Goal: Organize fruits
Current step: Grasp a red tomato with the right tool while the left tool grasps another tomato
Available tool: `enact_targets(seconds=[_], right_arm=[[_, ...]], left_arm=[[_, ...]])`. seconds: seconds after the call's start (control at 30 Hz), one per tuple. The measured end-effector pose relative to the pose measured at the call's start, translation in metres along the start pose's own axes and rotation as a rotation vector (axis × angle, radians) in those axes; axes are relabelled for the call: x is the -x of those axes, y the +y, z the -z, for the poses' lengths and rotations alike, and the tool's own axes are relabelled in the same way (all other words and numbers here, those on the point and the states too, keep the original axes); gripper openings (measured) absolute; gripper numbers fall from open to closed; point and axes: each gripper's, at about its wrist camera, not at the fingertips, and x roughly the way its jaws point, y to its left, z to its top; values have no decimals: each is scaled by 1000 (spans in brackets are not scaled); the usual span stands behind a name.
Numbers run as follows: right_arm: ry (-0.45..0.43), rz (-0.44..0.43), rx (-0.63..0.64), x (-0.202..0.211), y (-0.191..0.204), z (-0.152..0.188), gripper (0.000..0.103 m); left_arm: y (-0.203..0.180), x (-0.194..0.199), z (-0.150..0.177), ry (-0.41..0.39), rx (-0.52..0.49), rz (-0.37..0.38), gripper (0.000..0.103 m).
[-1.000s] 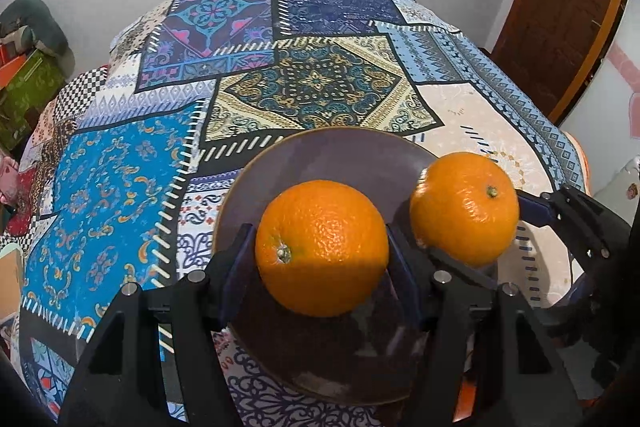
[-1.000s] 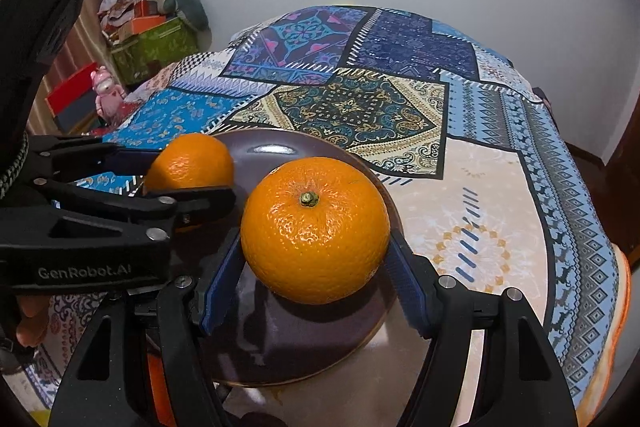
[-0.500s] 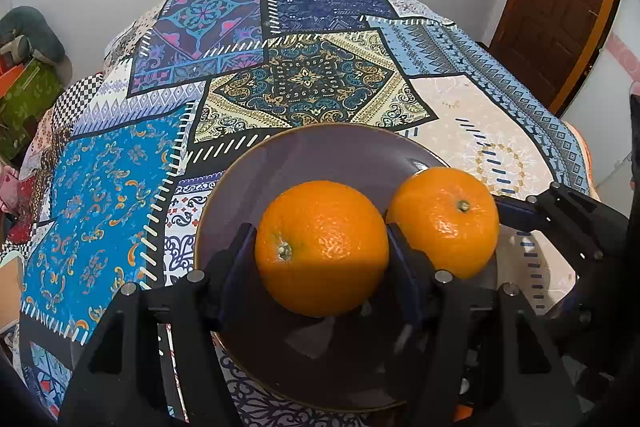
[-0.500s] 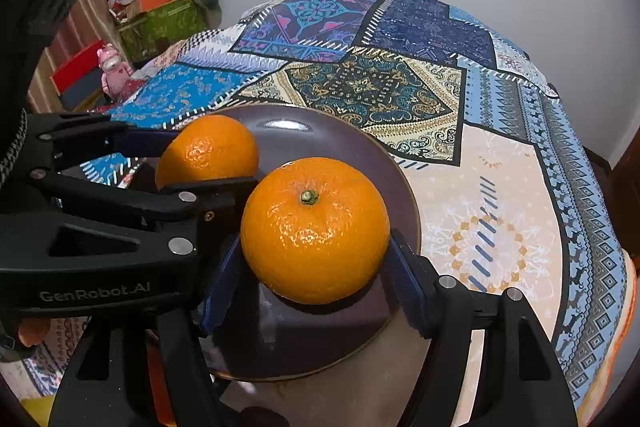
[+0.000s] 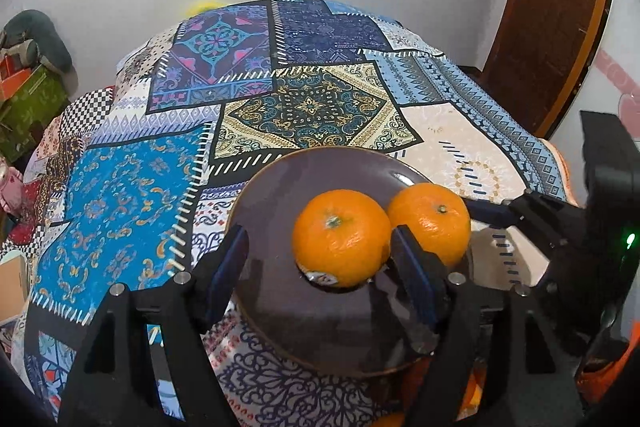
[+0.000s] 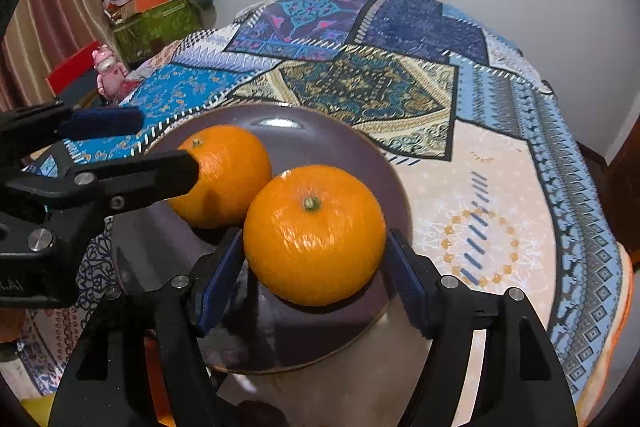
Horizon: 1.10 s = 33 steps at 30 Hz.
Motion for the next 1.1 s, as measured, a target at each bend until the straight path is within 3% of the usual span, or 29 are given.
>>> enact_targets(seconds=[0.1,0.5,0.77,1.1], right_arm=[[-30,0,-3,14,1,-2,74],[-120,26,-3,76,11,14,77],[-100,47,-21,91,6,48,77],[-27,14,-58,80,1,81,77]], left_arm=[[1,8,4,-7,-1,-8,73],[3,55,24,-34,15,-12,74],[-3,73,51,-18,16,8,78],[-24,59,75,49,-6,32,78]])
